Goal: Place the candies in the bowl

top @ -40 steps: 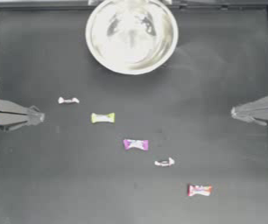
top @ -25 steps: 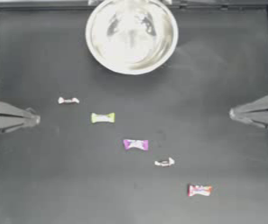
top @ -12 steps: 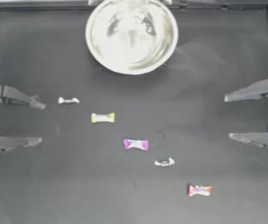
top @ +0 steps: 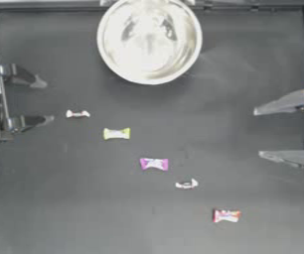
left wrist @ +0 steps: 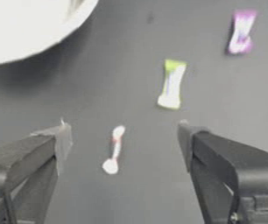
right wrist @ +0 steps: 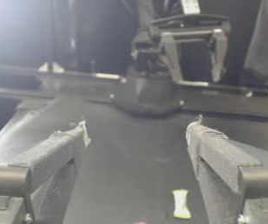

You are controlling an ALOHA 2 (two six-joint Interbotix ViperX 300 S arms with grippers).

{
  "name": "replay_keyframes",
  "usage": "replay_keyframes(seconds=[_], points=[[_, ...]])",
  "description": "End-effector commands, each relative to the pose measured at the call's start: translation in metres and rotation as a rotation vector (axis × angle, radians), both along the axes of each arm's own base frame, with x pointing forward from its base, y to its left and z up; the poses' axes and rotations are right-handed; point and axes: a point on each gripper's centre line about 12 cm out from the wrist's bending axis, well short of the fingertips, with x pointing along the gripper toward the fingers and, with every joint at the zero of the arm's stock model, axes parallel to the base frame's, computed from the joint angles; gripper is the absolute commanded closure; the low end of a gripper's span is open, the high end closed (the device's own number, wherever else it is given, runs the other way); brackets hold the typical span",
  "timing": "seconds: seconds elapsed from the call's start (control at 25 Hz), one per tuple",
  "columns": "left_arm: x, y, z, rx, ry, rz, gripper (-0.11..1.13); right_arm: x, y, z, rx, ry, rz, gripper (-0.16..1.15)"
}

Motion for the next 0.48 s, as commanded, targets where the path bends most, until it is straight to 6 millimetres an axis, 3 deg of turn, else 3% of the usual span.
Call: replay_keyframes(seconds=[0.04, 0.48], points=[[0.006, 0.015, 0.0, 0.012, 0.072, 0.024, 0.0, 0.005, 0.0, 0.005, 0.005, -0.008, 0.0, 0.01], [0.039, 0.042, -0.046, -0.029, 0.304, -0.01, 0.01, 0.008, -0.001, 0.001, 0.031, 0.012, -0.008, 0.01]])
